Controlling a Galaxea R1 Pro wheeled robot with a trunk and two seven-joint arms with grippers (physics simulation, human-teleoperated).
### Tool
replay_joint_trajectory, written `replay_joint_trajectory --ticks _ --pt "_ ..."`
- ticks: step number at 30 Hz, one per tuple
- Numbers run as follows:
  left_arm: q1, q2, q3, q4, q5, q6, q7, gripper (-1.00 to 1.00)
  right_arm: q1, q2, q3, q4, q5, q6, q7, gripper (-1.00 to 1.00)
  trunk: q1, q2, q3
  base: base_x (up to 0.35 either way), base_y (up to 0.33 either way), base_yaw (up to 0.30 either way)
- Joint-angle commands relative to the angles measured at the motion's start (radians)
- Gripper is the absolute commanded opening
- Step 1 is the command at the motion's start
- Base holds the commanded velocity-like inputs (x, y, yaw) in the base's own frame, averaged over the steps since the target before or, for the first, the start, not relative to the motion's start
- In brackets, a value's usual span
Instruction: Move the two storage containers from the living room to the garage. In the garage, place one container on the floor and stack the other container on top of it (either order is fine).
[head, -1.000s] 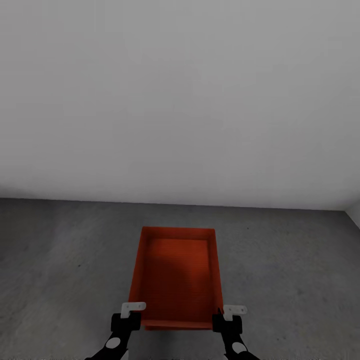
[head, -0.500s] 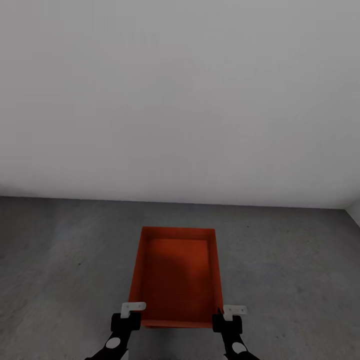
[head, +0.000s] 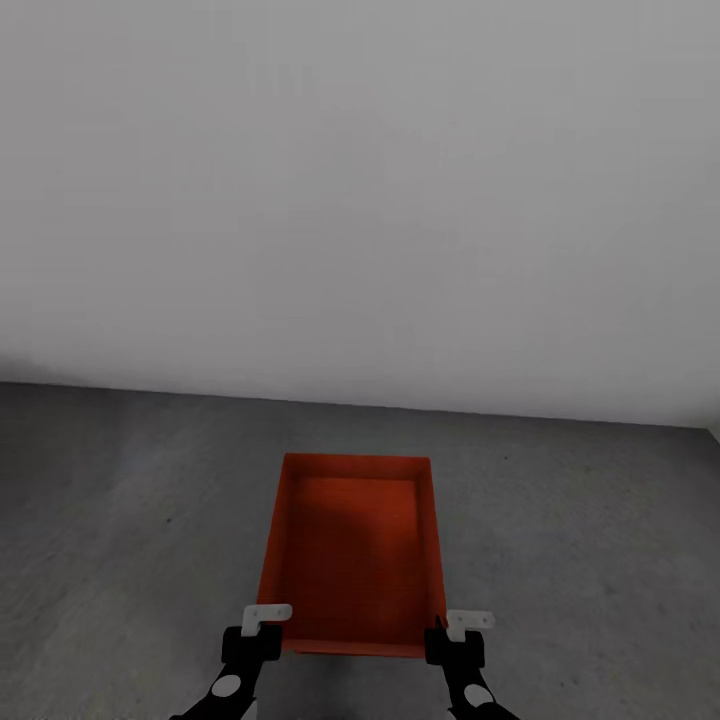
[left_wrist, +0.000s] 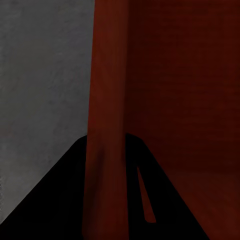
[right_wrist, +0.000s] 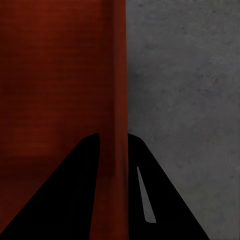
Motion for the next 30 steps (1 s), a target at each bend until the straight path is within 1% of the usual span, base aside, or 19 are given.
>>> replay_joint_trajectory --ticks 1,20,30 --pt "0.0 0.001 -0.001 0.003 0.002 0.0 0.01 -1.0 -0.001 0.0 -0.019 -0.066 0.019 -0.007 0.013 -1.0 0.0 -0.001 -0.001 0.0 0.0 0.05" --pt "0.0 0.001 0.0 0.003 0.003 -0.001 0.011 -1.0 -0.001 0.0 -0.018 -0.066 0.019 -0.007 0.014 -1.0 0.0 -0.001 -0.001 0.0 -0.001 0.006" --pt "0.0 0.001 -0.001 0.004 0.004 0.0 0.011 -1.0 -0.001 0.0 -0.017 -0.066 0.019 -0.007 0.014 -1.0 0.0 -0.001 -0.001 0.0 -0.114 0.0"
